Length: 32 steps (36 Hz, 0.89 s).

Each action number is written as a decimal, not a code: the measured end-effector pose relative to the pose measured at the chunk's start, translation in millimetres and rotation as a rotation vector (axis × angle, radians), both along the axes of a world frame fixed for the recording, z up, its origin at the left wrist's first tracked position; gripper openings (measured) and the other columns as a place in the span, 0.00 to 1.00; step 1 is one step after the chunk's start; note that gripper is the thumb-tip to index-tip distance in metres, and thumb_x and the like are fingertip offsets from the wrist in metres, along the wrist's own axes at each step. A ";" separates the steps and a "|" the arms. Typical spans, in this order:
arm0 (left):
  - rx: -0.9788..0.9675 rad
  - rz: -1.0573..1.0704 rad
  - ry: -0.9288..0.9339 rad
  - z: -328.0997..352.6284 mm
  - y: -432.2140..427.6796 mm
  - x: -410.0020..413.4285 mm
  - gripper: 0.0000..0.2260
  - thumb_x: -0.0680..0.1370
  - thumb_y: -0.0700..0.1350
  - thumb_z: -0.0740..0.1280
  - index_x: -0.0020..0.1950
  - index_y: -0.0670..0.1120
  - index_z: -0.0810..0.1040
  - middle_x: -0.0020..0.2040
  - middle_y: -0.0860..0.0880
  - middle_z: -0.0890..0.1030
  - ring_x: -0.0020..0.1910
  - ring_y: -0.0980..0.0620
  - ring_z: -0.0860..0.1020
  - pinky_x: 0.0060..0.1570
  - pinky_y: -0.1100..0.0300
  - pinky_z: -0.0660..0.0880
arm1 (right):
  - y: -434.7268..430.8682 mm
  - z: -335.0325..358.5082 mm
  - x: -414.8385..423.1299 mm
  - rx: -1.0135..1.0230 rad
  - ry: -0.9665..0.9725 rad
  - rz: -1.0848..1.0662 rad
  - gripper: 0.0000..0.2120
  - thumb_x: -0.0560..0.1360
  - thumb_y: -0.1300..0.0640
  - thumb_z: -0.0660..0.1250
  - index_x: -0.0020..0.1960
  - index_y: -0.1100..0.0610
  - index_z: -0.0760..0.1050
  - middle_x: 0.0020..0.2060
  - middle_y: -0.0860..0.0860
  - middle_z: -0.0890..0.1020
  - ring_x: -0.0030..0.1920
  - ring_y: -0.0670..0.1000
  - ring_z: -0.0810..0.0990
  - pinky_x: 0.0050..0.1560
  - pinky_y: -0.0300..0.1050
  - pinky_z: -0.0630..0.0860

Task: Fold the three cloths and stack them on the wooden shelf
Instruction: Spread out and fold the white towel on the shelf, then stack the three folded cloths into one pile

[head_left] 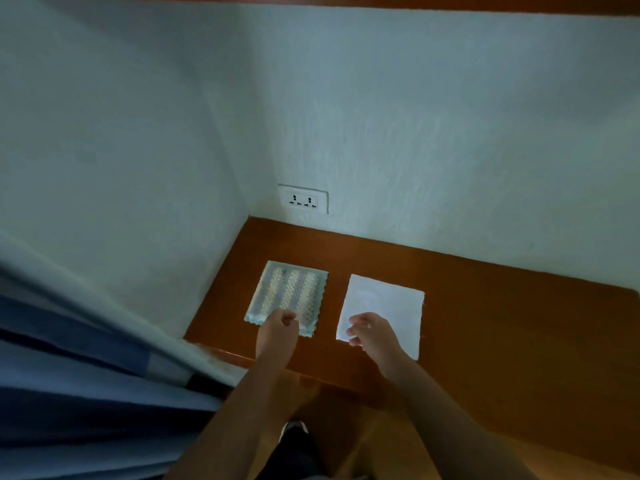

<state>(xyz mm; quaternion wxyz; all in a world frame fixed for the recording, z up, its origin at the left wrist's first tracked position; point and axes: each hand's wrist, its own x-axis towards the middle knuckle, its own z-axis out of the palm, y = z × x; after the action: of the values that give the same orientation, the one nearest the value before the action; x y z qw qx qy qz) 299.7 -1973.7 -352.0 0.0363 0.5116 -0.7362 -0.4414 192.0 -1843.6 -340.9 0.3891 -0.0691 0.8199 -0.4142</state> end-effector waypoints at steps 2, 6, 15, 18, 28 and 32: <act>-0.021 -0.026 -0.008 3.2 -14.6 1.6 0.11 0.80 0.42 0.60 0.61 0.45 0.74 0.49 0.51 0.78 0.37 0.57 0.75 0.33 0.66 0.68 | -12.8 3.3 -0.2 -0.012 -0.023 -0.015 0.13 0.77 0.63 0.62 0.61 0.63 0.73 0.57 0.59 0.78 0.56 0.58 0.79 0.43 0.37 0.76; -0.085 -0.069 -0.035 8.8 -45.5 -1.2 0.14 0.79 0.43 0.61 0.64 0.44 0.72 0.51 0.51 0.76 0.41 0.58 0.74 0.35 0.66 0.68 | -44.1 6.5 -7.1 0.065 -0.047 -0.011 0.14 0.77 0.63 0.63 0.63 0.61 0.72 0.60 0.56 0.77 0.54 0.51 0.79 0.52 0.41 0.77; -0.089 -0.186 -0.174 -0.7 -102.9 -10.3 0.18 0.77 0.46 0.64 0.65 0.43 0.69 0.59 0.45 0.75 0.49 0.51 0.76 0.40 0.61 0.74 | -87.7 -4.4 -9.7 0.047 -0.147 -0.041 0.05 0.77 0.61 0.61 0.46 0.58 0.75 0.44 0.55 0.78 0.43 0.51 0.76 0.44 0.43 0.74; -0.031 -0.238 -0.219 -6.5 -116.5 -11.7 0.19 0.77 0.46 0.64 0.66 0.42 0.69 0.58 0.45 0.75 0.47 0.51 0.76 0.35 0.63 0.69 | -100.1 -15.6 -10.8 0.098 -0.115 -0.053 0.06 0.76 0.60 0.63 0.42 0.61 0.74 0.42 0.57 0.78 0.42 0.53 0.77 0.43 0.48 0.76; 0.045 -0.337 -0.227 -27.3 -141.7 -22.0 0.17 0.78 0.47 0.65 0.63 0.40 0.70 0.57 0.43 0.76 0.53 0.48 0.76 0.45 0.59 0.72 | -115.8 -33.7 -16.0 0.154 -0.088 -0.061 0.15 0.79 0.58 0.60 0.33 0.57 0.68 0.31 0.51 0.70 0.32 0.46 0.70 0.29 0.36 0.65; 0.076 -0.335 -0.242 -33.8 -144.8 -24.8 0.19 0.77 0.48 0.66 0.64 0.39 0.70 0.59 0.42 0.76 0.55 0.46 0.76 0.50 0.55 0.74 | -118.3 -39.2 -19.9 0.188 -0.097 -0.068 0.13 0.78 0.56 0.62 0.35 0.57 0.68 0.33 0.50 0.71 0.32 0.45 0.70 0.28 0.35 0.64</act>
<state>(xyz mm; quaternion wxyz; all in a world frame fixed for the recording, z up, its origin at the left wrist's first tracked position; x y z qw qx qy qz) 274.9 -2118.5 -385.9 -0.1459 0.4324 -0.7927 -0.4041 172.1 -1961.9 -380.2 0.4187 0.0158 0.8372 -0.3514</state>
